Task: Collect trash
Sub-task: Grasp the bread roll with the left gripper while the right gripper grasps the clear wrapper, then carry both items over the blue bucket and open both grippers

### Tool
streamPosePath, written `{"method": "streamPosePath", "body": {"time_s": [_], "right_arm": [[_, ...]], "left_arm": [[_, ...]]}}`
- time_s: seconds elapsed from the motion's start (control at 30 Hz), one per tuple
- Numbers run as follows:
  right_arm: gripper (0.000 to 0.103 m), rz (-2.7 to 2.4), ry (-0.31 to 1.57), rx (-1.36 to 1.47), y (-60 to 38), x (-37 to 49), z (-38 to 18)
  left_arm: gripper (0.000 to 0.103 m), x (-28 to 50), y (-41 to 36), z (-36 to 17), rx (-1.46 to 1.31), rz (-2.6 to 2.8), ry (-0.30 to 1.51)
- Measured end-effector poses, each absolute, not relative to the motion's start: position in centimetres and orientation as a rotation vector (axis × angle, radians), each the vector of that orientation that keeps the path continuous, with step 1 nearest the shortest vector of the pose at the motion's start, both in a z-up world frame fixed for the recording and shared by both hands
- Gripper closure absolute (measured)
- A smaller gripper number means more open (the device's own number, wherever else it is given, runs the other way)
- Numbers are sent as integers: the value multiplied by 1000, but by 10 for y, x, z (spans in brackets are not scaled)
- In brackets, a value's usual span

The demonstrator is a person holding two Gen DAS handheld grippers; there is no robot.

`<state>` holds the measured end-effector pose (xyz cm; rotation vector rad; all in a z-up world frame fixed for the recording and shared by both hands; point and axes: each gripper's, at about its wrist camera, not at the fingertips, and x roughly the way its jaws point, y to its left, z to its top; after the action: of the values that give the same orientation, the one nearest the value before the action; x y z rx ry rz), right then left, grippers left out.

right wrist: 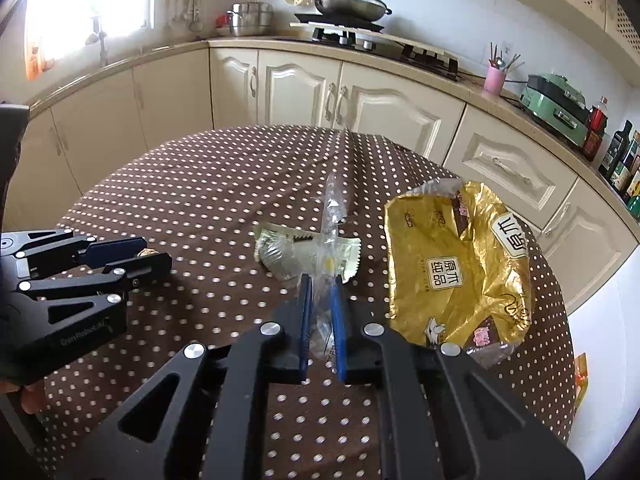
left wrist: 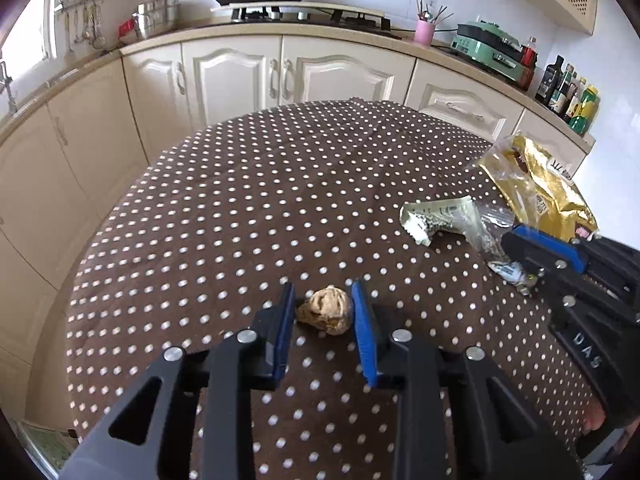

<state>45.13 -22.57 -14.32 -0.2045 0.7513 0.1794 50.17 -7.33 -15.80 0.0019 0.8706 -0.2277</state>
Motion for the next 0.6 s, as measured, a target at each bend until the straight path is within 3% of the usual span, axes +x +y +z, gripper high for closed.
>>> {"method": "streamPosePath", "body": {"time_s": [0.33,0.6], "right_arm": [[96,232,692,-169,-204,418,-109],[96,387,635,-174,-129,381,-80]], "left_arm": [[76,441,-34,-124,-56,-227,775],[76,382,43,-102,-134,-158,706]]}}
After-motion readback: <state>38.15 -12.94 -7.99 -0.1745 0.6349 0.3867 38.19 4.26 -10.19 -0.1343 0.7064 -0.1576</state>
